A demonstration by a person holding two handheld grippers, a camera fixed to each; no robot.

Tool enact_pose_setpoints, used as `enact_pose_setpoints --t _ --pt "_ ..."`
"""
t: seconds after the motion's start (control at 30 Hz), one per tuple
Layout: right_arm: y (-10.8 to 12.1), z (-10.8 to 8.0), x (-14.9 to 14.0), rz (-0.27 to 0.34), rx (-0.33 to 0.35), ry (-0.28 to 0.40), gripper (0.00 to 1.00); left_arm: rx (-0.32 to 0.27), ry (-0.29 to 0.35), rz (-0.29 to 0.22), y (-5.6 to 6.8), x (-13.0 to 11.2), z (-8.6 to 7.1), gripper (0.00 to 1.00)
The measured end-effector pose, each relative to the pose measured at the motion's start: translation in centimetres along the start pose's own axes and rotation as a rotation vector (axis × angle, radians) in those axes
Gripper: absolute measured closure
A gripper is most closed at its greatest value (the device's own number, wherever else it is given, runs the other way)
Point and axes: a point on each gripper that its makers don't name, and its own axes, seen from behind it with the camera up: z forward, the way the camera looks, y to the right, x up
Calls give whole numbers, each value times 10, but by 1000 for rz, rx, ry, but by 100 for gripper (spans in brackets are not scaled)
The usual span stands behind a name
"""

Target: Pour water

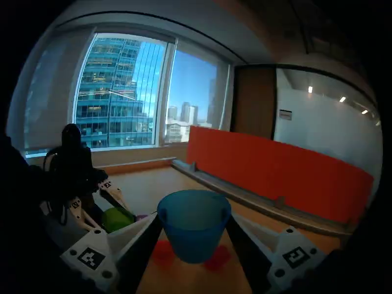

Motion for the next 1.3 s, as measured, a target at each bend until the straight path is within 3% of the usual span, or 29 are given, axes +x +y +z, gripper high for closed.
enact_pose_setpoints --t 0.6,1.3 --pt "-8 10 -60 -1 66 -149 10 -43 -157 9 7 -49 3 13" --pt "-10 27 -117 4 118 -269 10 -76 -267 -4 9 -94 11 12"
